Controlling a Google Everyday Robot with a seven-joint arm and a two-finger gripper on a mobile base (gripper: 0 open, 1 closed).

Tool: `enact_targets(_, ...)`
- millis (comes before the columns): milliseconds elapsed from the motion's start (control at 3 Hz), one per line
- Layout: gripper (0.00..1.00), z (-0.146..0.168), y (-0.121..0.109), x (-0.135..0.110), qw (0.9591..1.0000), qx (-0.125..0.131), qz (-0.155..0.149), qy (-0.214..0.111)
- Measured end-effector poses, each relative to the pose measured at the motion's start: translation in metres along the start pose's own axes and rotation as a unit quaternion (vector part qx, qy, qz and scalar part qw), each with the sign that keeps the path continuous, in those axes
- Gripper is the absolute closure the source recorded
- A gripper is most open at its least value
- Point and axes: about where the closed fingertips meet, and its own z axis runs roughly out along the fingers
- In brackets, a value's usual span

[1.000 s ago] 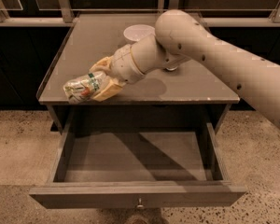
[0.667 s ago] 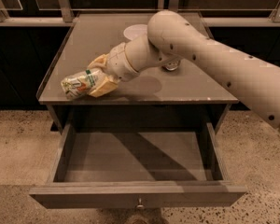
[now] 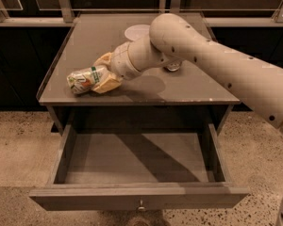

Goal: Pick 7up can from top drawer and place on counter

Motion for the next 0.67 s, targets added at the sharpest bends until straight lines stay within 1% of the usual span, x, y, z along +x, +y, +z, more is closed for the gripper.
enact_targets(333, 0.82, 0.0004, -0.0004, 0.0, 1.0, 0.001, 0.0, 0.0)
enact_targets(667, 0.59, 0.0004, -0.0004, 0.0, 1.0, 0.001, 0.0, 0.0)
